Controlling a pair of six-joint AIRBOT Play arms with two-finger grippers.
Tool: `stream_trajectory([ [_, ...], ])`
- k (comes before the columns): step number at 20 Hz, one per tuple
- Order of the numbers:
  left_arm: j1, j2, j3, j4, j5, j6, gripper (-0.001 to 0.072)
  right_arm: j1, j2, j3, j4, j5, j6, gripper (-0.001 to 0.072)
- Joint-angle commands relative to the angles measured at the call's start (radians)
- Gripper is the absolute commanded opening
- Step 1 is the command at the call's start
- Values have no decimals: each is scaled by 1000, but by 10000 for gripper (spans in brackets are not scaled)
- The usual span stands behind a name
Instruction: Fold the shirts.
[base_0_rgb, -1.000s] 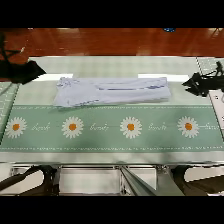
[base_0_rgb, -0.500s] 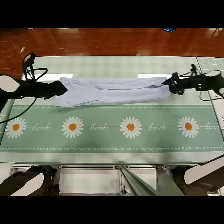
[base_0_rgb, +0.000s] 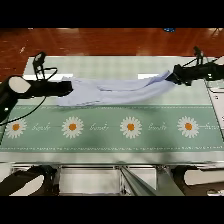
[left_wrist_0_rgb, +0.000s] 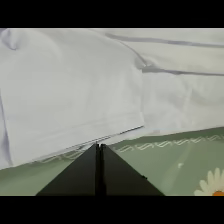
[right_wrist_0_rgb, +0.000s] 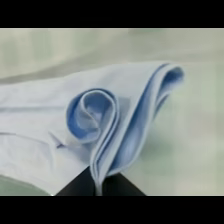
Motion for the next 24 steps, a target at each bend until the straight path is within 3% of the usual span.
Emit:
stream_trajectory([
  [1,-122,-118,77,-84,22,2,25,10,322,-199,-81,-23,-18,17],
  [4,-290,-320,259,-87,9,-47,26,10,605,-356,-84,-27,2,17],
  [8,-482,-593,550,-87,-85,-133,25,10,830,-413,-82,16,57,17],
  [12,-641,-801,779,-92,-167,-210,25,10,909,-413,-79,57,77,17],
  [16,-741,-898,865,-207,-188,-211,26,10,911,-413,-37,52,76,17],
  [21,-649,-853,909,-182,-255,-163,25,15,910,-413,-27,48,71,17],
  [24,-479,-707,906,-5,-359,-172,25,89,872,-413,10,17,72,17],
])
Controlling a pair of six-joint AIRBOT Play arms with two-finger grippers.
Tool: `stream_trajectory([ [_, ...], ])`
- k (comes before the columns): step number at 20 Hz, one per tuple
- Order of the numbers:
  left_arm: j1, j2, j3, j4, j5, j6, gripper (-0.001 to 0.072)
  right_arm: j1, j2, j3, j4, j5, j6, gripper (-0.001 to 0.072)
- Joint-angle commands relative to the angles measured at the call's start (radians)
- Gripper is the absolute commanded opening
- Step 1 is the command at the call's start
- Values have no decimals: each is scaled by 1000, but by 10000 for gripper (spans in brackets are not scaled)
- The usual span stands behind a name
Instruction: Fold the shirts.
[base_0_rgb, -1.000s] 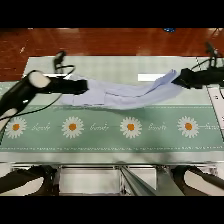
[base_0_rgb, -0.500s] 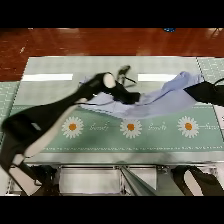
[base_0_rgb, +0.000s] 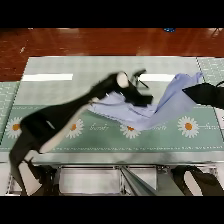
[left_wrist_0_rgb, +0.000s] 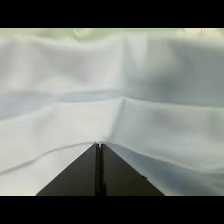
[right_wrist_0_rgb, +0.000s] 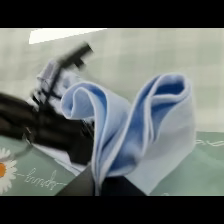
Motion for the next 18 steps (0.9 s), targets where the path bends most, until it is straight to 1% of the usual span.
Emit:
stream_trajectory([
  [1,171,157,3,214,-134,-17,26,93,-50,0,55,-57,-1,17],
  [2,228,238,-19,304,-158,-32,26,153,-90,8,69,-101,0,17],
  [4,336,422,-106,425,-164,-37,26,285,-202,58,89,-191,3,17],
  [6,439,616,-237,467,-148,-37,26,417,-358,154,91,-283,14,17],
  [9,540,902,-507,468,-71,-37,26,553,-623,339,101,-341,38,17],
  [11,552,1070,-704,467,-27,-38,26,620,-790,452,133,-355,42,17],
  [13,543,1205,-888,458,0,-72,26,670,-931,537,158,-360,60,17],
  [15,543,1287,-1026,435,25,-99,26,707,-1042,597,169,-359,72,17],
  [17,542,1324,-1132,382,51,-100,26,736,-1123,635,193,-363,71,18],
  [18,542,1324,-1173,348,71,-99,26,748,-1151,641,211,-372,71,119],
])
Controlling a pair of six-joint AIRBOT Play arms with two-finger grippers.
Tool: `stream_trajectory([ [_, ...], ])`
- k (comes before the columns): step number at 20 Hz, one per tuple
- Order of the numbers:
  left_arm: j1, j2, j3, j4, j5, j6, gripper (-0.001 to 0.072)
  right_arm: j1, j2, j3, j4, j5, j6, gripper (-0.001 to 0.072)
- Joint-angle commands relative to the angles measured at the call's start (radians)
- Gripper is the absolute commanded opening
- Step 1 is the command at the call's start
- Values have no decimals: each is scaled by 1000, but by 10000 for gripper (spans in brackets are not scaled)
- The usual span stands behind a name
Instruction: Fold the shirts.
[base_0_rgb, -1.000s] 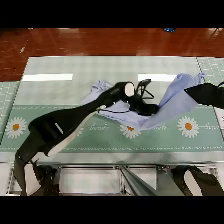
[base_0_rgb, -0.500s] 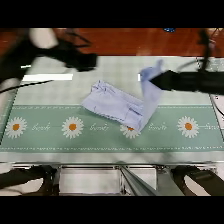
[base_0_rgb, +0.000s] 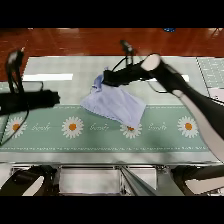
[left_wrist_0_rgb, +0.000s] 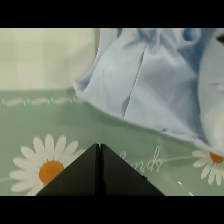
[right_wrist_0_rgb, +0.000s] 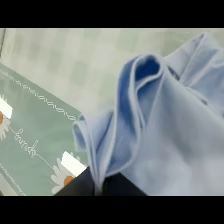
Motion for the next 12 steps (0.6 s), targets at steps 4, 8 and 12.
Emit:
stream_trajectory([
  [4,6,56,-246,-123,182,-10,26,31,-133,63,57,28,-4,414],
  [8,79,50,-197,-122,214,13,26,-202,69,63,12,278,-2,409],
  [12,175,50,-182,-123,211,13,26,-441,389,-32,-484,510,98,409],
])
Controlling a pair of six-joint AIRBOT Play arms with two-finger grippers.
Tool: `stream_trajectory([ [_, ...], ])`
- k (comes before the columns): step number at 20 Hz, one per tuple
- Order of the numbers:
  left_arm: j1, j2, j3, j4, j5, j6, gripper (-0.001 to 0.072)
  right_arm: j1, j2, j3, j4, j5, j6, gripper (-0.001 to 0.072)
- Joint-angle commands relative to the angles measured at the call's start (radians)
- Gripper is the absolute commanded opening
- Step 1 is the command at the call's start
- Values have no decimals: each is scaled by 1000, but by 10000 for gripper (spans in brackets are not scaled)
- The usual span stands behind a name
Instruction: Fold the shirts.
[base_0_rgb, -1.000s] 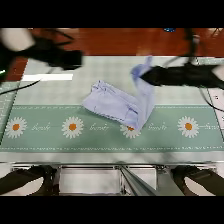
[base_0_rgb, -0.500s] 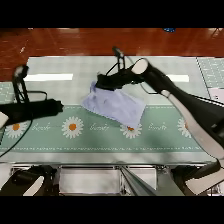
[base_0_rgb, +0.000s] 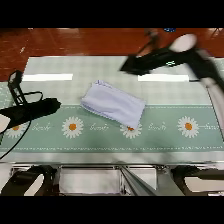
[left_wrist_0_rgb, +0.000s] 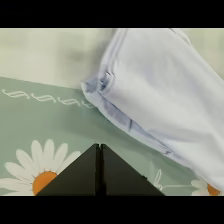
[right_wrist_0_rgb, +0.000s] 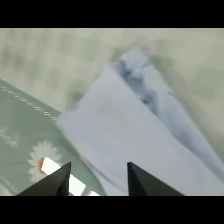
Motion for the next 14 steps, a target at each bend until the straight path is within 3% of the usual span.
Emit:
stream_trajectory([
  [1,61,0,7,-6,13,4,26,-176,280,-161,-449,165,117,409],
  [2,61,0,7,-8,12,4,26,-203,377,-299,-536,112,182,409],
  [4,60,0,7,-14,12,4,26,-238,531,-593,-553,-62,295,409],
  [7,60,0,7,-18,8,4,26,-242,613,-936,-350,-319,372,409],
  [10,60,-1,3,-18,5,4,26,-215,536,-1087,-11,-455,218,409],
  [14,60,-37,3,-43,3,4,26,-153,323,-1059,294,-456,-26,409],
])
